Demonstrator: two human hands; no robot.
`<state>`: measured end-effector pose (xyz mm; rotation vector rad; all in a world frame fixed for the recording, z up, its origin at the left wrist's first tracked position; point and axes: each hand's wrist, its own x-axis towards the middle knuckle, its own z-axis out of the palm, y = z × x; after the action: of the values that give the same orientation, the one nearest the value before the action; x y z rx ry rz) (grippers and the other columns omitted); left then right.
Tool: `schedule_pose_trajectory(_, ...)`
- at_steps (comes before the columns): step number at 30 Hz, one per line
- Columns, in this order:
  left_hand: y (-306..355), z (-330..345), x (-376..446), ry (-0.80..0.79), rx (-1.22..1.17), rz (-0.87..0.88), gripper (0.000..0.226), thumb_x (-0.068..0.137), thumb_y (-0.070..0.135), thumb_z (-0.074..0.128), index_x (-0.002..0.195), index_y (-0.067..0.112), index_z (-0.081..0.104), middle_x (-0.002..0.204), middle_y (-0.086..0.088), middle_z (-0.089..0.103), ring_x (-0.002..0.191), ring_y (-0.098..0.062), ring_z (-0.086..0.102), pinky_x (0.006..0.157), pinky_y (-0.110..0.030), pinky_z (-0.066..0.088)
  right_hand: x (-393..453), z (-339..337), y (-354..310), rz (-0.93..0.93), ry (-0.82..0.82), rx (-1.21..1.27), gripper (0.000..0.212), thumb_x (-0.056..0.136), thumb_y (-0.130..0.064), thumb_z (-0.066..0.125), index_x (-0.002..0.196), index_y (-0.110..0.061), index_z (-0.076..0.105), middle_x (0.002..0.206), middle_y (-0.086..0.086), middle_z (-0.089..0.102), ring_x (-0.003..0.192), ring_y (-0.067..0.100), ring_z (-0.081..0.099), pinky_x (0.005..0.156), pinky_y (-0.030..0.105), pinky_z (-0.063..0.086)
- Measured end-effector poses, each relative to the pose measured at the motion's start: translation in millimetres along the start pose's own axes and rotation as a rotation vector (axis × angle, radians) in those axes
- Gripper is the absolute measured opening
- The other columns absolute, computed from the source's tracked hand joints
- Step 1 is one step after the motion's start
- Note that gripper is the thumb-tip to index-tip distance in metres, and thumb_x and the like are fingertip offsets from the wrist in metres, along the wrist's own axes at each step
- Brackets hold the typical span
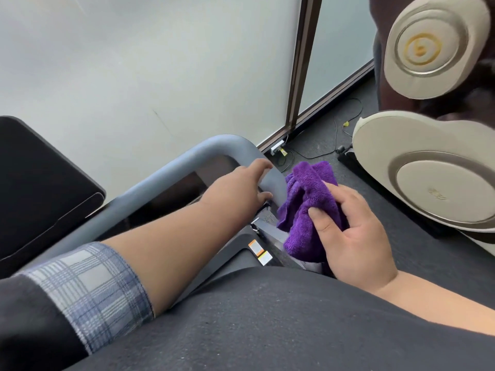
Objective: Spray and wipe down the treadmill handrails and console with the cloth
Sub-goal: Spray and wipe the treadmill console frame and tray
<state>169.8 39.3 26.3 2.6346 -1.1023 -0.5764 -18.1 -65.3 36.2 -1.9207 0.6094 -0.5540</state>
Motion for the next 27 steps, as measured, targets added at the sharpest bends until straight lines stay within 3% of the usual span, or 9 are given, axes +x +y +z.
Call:
schedule_pose_trajectory(3, 0.4, -4.4, -15.3, 0.037, -0.044, -0.049, 0.056, 0.091, 0.046, 0.061, 0.137, 0.043, 0.029, 0.109, 0.002, 0.057, 0.092, -0.025, 0.063, 0.078, -0.035, 0.049, 6.3, -4.7, 4.4, 0.061, -0.008, -0.13, 0.048, 0.087, -0.052, 0.056, 0.134, -0.04, 0.055, 0.135, -0.016, 0.051, 0.135, 0.008, 0.041, 0.115, 0.024, 0.029)
schedule_pose_trajectory(5, -2.0, -5.7, -29.4, 0.058, -0.076, -0.077, 0.057, 0.091, 0.048, 0.06, 0.139, 0.042, 0.029, 0.108, 0.005, 0.056, 0.094, -0.022, 0.062, 0.079, -0.032, 0.046, 13.6, -1.8, 6.6, 0.167, -0.228, -0.348, 0.068, 0.088, -0.058, 0.056, 0.15, -0.035, 0.038, 0.152, -0.002, 0.036, 0.143, 0.014, 0.021, 0.12, 0.032, 0.017)
schedule_pose_trajectory(7, -6.9, -5.7, -43.1, 0.051, -0.107, -0.101, 0.057, 0.092, 0.048, 0.06, 0.14, 0.044, 0.029, 0.104, 0.009, 0.053, 0.095, -0.017, 0.061, 0.076, -0.027, 0.04, 18.3, 9.2, 12.8, 0.136, -0.458, -0.715, 0.087, 0.088, -0.065, 0.053, 0.158, -0.031, 0.014, 0.16, 0.003, 0.02, 0.143, 0.017, 0.009, 0.119, 0.037, 0.013)
schedule_pose_trajectory(9, -14.2, -7.6, -53.8, 0.046, -0.142, -0.12, 0.056, 0.091, 0.049, 0.06, 0.138, 0.047, 0.029, 0.102, 0.013, 0.055, 0.086, -0.013, 0.06, 0.073, -0.025, 0.038, 23.6, 23.3, 17.7, 0.056, -0.504, -0.869, 0.093, 0.089, -0.069, 0.048, 0.159, -0.029, 0.003, 0.161, 0.007, 0.018, 0.147, 0.026, 0.009, 0.119, 0.044, 0.012)
schedule_pose_trajectory(11, -22.8, -11.9, -62.4, 0.055, -0.166, -0.136, 0.055, 0.09, 0.052, 0.06, 0.135, 0.051, 0.028, 0.105, 0.014, 0.058, 0.081, -0.011, 0.058, 0.072, -0.027, 0.041, 36.2, 38.6, 18.2, 0.023, -0.487, -0.882, 0.093, 0.089, -0.069, 0.048, 0.159, -0.026, 0.004, 0.16, 0.01, 0.022, 0.148, 0.031, 0.016, 0.121, 0.049, 0.014)
schedule_pose_trajectory(17, -38.6, -15.4, -87.0, 0.089, -0.239, -0.185, 0.054, 0.089, 0.051, 0.06, 0.134, 0.052, 0.03, 0.1, 0.016, 0.058, 0.082, -0.004, 0.057, 0.075, -0.026, 0.043, 104.9, 104.6, 6.8, -0.082, -0.483, -0.899, 0.091, 0.091, -0.062, 0.054, 0.158, -0.021, 0.007, 0.16, 0.014, 0.021, 0.146, 0.034, 0.023, 0.115, 0.046, 0.029)
schedule_pose_trajectory(20, -44.0, -11.5, -95.7, 0.064, -0.253, -0.2, 0.054, 0.091, 0.048, 0.06, 0.135, 0.055, 0.03, 0.109, 0.017, 0.058, 0.088, -0.007, 0.056, 0.081, -0.027, 0.044, 130.0, 127.8, -2.6, -0.087, -0.489, -0.878, 0.089, 0.092, -0.057, 0.058, 0.158, -0.02, 0.011, 0.16, 0.014, 0.022, 0.143, 0.035, 0.028, 0.114, 0.047, 0.032)
schedule_pose_trajectory(24, -50.1, -9.9, -107.2, 0.028, -0.272, -0.168, 0.054, 0.091, 0.049, 0.058, 0.134, 0.058, 0.025, 0.117, 0.02, 0.057, 0.099, -0.006, 0.058, 0.089, -0.027, 0.046, 121.4, 106.5, 0.6, -0.053, -0.521, -0.848, 0.087, 0.091, -0.053, 0.061, 0.157, -0.019, 0.016, 0.153, 0.013, 0.035, 0.132, 0.036, 0.045, 0.107, 0.046, 0.04)
schedule_pose_trajectory(27, -60.5, -12.2, -114.6, 0.042, -0.31, -0.163, 0.054, 0.092, 0.049, 0.058, 0.132, 0.061, 0.024, 0.116, 0.025, 0.054, 0.097, 0.0, 0.057, 0.088, -0.024, 0.045, 98.9, 82.7, 6.5, -0.05, -0.55, -0.883, 0.087, 0.091, -0.054, 0.061, 0.157, -0.021, 0.015, 0.15, 0.012, 0.037, 0.128, 0.035, 0.048, 0.104, 0.044, 0.042)
